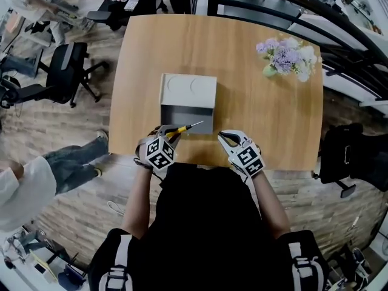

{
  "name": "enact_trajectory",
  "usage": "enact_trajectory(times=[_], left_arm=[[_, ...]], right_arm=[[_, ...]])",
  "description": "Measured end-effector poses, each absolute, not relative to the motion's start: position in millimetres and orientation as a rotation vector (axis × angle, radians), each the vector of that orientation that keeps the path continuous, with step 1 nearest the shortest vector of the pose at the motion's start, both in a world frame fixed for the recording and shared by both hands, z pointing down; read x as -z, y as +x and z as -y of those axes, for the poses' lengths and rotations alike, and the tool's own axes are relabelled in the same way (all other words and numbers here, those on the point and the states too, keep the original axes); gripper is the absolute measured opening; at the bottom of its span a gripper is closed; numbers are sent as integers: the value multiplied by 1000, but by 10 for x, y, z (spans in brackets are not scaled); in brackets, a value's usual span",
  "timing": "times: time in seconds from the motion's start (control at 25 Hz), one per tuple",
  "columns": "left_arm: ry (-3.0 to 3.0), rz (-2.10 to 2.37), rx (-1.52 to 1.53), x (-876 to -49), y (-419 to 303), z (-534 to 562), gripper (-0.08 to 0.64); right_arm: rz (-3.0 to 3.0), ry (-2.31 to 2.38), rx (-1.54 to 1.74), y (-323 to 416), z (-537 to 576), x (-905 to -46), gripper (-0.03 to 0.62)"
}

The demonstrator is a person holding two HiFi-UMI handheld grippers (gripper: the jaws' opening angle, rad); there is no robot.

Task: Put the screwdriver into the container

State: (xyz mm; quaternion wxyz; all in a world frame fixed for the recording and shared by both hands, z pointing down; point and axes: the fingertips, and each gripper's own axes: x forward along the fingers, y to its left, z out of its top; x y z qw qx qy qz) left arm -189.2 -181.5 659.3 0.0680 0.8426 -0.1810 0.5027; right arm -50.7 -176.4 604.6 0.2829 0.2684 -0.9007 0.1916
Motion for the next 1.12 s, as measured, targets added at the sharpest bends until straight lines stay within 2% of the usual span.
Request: enact_trajectory(times=[1.12], left_arm=[[2438,219,-1825,-7556,-2038,2138,84]], right_arm=[[2301,888,-595,-706,1551,-6186,32]])
